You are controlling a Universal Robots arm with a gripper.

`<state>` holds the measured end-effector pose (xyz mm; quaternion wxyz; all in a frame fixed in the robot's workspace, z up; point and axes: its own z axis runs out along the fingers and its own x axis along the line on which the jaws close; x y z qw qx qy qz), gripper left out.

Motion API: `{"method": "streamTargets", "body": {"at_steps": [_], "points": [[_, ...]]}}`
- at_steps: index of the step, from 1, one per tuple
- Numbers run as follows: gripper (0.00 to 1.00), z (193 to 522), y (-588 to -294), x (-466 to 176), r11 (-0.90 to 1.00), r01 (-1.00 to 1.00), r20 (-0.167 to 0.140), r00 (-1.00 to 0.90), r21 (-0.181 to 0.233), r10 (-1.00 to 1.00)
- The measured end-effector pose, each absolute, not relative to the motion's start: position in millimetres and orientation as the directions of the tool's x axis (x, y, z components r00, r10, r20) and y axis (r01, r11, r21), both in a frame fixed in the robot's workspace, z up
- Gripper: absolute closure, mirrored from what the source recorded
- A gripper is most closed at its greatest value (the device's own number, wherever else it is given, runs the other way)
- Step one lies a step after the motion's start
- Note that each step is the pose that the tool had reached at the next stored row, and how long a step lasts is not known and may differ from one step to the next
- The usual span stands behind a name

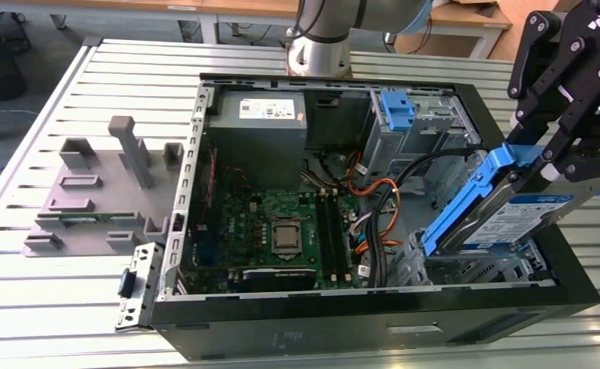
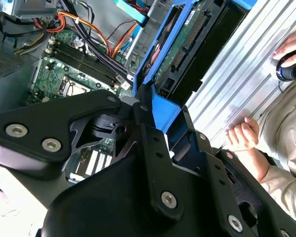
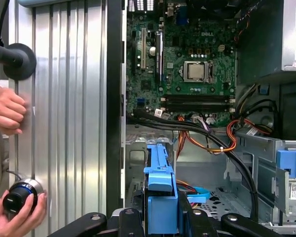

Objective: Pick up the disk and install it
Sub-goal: 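Pick up the disk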

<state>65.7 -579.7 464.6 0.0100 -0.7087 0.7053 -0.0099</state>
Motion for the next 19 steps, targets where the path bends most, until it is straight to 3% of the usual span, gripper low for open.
{"method": "streamTargets", "body": {"at_steps": [19], "points": [[0.64, 462.4, -575.6, 66.0, 0.031, -0.999, 0.000, -0.031, -0.028, -1.000]]}}
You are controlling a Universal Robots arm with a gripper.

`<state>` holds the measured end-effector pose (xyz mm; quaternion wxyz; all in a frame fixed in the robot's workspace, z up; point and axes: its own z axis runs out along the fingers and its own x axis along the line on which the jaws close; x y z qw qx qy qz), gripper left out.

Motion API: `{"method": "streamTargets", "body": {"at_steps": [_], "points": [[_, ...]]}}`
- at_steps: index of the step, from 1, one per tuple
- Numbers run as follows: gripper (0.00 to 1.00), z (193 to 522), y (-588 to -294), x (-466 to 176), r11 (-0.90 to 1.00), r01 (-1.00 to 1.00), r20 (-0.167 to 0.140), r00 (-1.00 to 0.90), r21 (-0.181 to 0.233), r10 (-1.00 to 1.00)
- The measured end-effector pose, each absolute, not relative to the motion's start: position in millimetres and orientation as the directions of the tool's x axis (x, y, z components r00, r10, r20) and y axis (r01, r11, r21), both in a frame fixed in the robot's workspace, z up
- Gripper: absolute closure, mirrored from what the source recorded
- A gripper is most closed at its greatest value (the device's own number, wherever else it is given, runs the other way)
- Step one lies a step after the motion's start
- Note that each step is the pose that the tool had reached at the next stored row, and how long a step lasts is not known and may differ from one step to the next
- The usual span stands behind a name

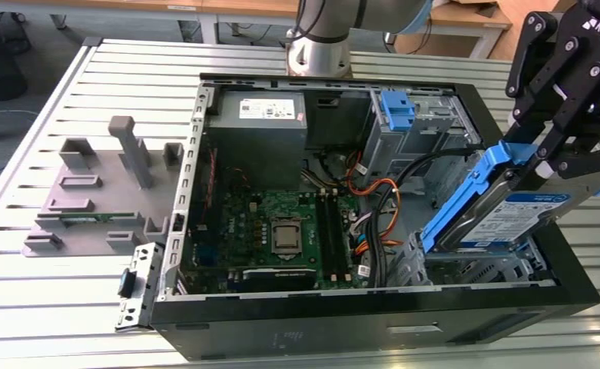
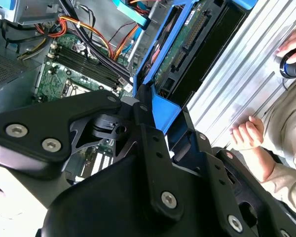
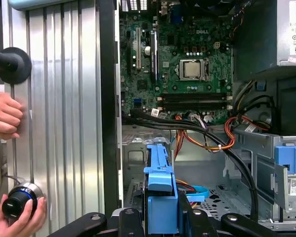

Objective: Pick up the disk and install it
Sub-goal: 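Pick up the disk, then insert the disk into the insertion slot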

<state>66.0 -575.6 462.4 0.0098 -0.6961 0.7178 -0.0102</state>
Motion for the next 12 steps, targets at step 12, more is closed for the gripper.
{"method": "streamTargets", "body": {"at_steps": [12], "points": [[0.64, 461.2, -572.9, 66.8, 0.033, -0.999, 0.000, -0.033, -0.028, -0.999]]}}
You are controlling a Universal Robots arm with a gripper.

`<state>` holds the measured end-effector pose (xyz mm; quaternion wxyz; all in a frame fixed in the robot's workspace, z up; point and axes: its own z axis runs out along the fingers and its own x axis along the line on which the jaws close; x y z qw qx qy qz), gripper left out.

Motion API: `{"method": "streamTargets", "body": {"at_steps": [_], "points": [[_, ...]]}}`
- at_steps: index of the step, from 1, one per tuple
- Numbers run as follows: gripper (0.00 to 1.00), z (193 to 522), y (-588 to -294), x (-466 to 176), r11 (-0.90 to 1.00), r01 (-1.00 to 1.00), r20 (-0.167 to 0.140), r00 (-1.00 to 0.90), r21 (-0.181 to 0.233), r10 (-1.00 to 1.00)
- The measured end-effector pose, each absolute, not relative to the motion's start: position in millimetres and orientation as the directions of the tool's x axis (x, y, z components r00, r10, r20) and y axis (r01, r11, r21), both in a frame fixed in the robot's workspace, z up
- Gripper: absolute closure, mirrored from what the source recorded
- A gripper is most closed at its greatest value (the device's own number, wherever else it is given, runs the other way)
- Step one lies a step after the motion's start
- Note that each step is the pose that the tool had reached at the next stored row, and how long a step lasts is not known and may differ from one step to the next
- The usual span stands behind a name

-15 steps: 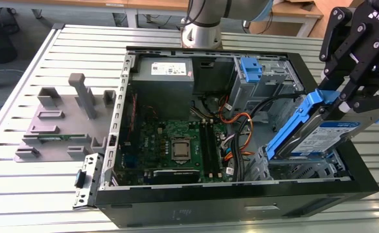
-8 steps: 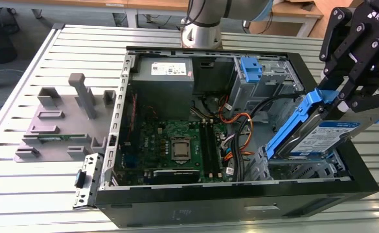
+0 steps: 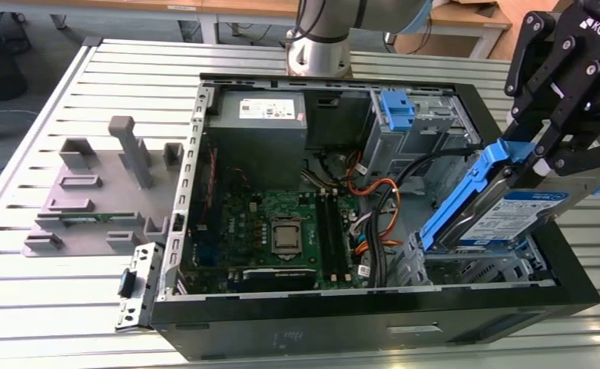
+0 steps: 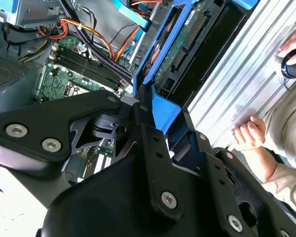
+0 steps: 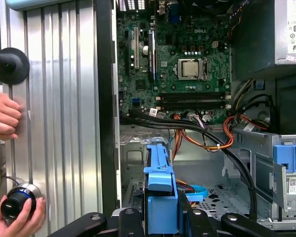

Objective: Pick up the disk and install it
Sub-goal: 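Insert the disk into the insertion slot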

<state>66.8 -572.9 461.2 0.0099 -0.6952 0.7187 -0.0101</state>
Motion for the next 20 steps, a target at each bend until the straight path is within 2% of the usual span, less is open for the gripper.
{"method": "streamTargets", "body": {"at_steps": [20], "points": [[0.64, 458.7, -571.2, 67.8, 0.033, -0.999, 0.000, -0.033, -0.028, -0.999]]}}
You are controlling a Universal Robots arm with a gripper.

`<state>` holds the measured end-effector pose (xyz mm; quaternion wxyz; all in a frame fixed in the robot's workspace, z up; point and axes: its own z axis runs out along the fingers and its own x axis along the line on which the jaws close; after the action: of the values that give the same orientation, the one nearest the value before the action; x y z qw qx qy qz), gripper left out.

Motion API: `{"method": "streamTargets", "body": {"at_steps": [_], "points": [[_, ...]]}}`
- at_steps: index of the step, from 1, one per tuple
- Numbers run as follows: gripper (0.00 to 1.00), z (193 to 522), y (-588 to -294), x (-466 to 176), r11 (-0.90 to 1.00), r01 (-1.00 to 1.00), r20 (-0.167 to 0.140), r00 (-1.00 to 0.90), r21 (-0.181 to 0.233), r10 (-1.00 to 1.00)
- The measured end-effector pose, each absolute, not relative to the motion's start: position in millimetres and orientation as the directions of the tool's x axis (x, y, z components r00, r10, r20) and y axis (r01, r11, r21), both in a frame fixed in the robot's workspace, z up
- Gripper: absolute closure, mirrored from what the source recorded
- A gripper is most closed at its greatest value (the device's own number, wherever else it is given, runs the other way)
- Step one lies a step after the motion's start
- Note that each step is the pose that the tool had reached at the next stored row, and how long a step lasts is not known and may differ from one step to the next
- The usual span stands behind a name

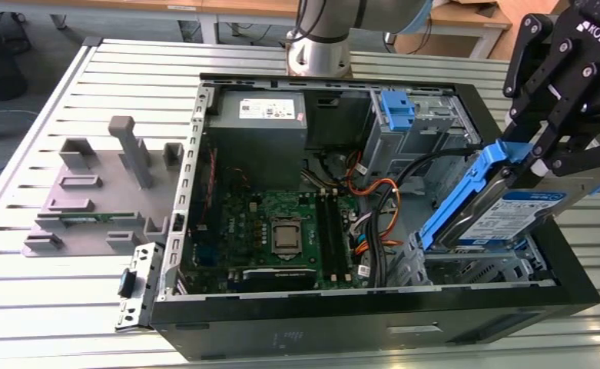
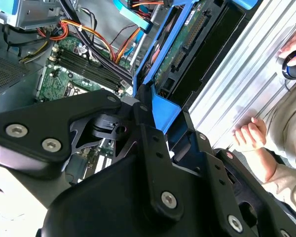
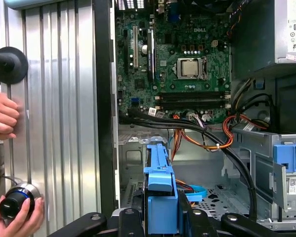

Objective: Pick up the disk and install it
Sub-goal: 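Insert the disk into the insertion slot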

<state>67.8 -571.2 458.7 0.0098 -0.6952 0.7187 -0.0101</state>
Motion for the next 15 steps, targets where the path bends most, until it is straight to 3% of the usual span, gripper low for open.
{"method": "streamTargets", "body": {"at_steps": [15], "points": [[0.64, 451.8, -571.1, 67.8, 0.033, -0.999, 0.000, -0.033, -0.028, -0.999]]}}
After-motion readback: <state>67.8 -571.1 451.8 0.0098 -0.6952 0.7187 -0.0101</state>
